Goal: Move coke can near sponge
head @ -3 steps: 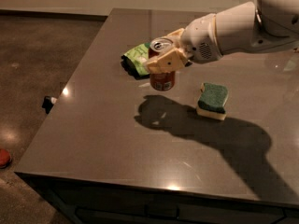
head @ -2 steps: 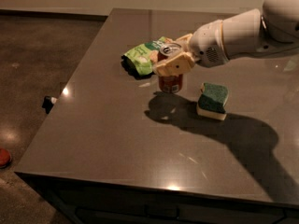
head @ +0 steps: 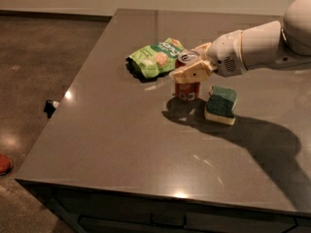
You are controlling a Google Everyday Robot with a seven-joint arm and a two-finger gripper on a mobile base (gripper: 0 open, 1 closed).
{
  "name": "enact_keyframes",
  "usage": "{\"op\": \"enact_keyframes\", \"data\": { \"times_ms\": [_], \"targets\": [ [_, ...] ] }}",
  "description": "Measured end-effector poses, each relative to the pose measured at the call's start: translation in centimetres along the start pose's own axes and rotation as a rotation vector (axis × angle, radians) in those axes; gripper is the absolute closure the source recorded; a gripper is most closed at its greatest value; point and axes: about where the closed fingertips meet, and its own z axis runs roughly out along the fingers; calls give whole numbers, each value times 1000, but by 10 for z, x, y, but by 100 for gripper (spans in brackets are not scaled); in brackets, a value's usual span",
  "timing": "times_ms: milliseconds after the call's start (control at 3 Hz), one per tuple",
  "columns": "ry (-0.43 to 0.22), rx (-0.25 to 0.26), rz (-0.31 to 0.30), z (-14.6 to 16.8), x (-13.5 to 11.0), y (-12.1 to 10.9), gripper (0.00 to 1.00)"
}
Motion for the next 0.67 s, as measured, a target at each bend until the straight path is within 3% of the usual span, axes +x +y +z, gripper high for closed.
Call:
{"op": "enact_keyframes", "data": {
  "times_ms": [333,667],
  "targets": [
    [1,24,22,-7,14,-6,59],
    [-5,38,47,-13,28,-8,28]
  ]
}}
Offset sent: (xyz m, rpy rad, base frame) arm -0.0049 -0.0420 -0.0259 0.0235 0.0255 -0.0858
